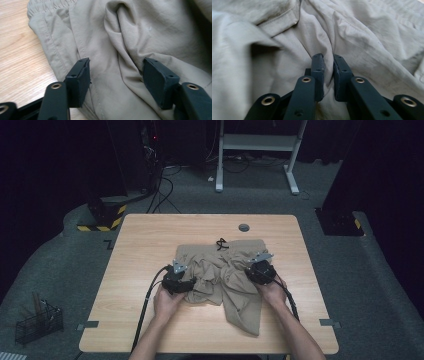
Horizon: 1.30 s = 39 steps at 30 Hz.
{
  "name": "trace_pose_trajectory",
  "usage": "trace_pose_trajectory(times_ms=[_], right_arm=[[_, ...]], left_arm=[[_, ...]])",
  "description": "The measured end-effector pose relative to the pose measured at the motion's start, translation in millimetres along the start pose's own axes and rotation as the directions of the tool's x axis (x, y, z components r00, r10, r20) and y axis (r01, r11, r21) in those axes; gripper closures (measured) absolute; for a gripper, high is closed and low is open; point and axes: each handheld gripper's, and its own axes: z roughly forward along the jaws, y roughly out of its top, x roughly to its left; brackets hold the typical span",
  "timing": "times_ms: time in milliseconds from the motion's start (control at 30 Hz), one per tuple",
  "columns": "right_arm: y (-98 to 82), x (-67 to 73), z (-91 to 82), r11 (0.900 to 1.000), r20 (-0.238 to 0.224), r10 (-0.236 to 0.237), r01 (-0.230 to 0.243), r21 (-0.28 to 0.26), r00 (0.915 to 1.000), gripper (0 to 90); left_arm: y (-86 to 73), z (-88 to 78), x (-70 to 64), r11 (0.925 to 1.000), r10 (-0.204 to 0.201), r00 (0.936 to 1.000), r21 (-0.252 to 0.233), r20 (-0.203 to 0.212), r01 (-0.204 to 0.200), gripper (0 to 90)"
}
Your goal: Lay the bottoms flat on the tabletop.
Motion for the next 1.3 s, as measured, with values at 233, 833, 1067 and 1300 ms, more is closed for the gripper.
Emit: trace_pose_trajectory(times_ms=[233,833,1067,1300], right_arm=[[-0.8,-20.1,8.0,0.994,-0.001,0.097,-0.097,-0.042,0.9953,79.4],[-2.5,16.6,-45.5,0.977,-0.089,0.102,-0.116,-0.176,0.9908,51.2],[-14.5,27.5,-70.0,0.962,-0.118,0.108,-0.134,-0.239,0.9871,50.9],[-23.6,45.6,-76.7,0.968,-0.169,0.075,-0.112,-0.223,0.9828,51.2]], left_arm=[[-5.5,-9.1,26.4,0.9993,-0.028,0.999,0.024,-0.034,0.028,43.3],[-0.7,-32.7,-6.3,0.9997,-0.01,0.994,-0.019,0.109,0.012,32.1],[-9.0,-16.0,-15.8,0.9995,-0.003,0.9974,0.032,0.072,0.001,38.5],[-7.3,-15.7,-16.0,0.9992,0.003,0.9986,0.04,0.052,-0.005,45.2]])
